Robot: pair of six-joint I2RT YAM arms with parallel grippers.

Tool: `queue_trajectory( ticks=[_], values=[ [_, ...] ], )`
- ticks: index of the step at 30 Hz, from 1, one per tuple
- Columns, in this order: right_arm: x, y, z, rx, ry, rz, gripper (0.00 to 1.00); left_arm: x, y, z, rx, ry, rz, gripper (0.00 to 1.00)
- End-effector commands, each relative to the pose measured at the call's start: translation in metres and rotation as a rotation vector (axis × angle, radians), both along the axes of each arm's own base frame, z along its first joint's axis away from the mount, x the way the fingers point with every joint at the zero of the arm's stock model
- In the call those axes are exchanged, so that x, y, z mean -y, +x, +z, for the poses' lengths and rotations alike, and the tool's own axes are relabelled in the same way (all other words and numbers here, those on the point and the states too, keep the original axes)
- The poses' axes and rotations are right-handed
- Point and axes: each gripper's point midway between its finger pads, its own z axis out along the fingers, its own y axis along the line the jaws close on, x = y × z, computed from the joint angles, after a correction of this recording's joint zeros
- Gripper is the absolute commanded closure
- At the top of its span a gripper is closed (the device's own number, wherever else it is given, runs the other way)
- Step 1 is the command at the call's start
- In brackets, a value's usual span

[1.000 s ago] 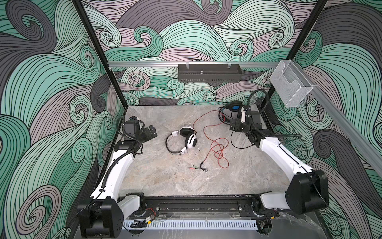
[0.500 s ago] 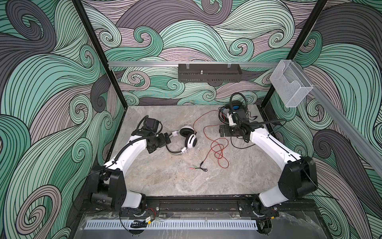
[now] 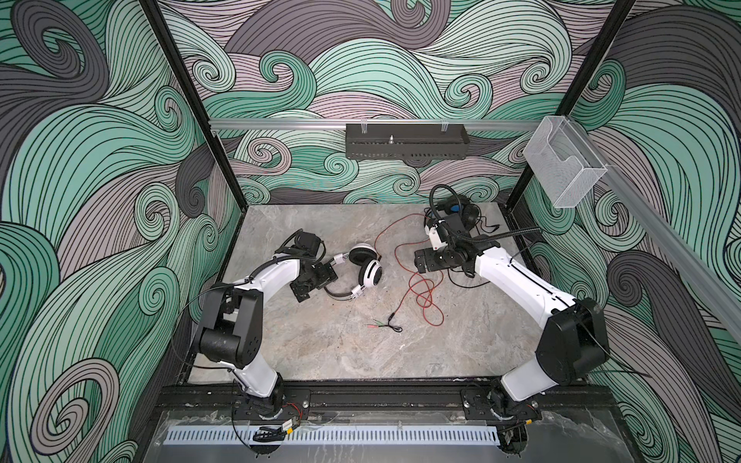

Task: Wrap the headphones
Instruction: 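Reach left gripper to white headset's headband while right arm moves forward, then close the left gripper on the white headset's headband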

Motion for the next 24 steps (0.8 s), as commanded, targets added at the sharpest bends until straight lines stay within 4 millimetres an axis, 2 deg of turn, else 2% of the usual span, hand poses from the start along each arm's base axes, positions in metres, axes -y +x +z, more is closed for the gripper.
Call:
queue_trajectory(
  ticks=[1,7,10,14,17,19,21,24],
  values=[
    [-0.002,-0.004,0.01,0.014,0.012,0.018,0.01,0.011,0.018,0.002,0.026,0.02,0.014,0.01],
    [-0.002,-0.003,0.015,0.029,0.013,0.021,0.01,0.006,0.017,-0.025,-0.043,0.112,0.047,0.02],
    [0.0,-0.003,0.02,0.042,0.014,0.019,0.01,0.002,0.013,-0.036,-0.068,0.141,0.05,0.09],
    [0.0,-0.003,0.027,0.058,0.015,0.021,0.01,-0.006,0.008,-0.04,-0.084,0.184,0.054,0.24],
    [0.0,-0.004,0.032,0.064,0.013,0.025,0.01,-0.007,0.006,-0.04,-0.087,0.192,0.042,0.39],
    [0.0,-0.004,0.035,0.068,0.015,0.024,0.01,-0.008,0.004,-0.04,-0.09,0.196,0.037,0.44],
    [-0.001,-0.006,0.036,0.065,0.018,0.029,0.01,-0.007,0.002,-0.039,-0.086,0.194,0.023,0.56],
    [-0.002,-0.01,0.036,0.063,0.016,0.038,0.01,-0.008,0.0,-0.036,-0.078,0.201,-0.001,0.66]
  ],
)
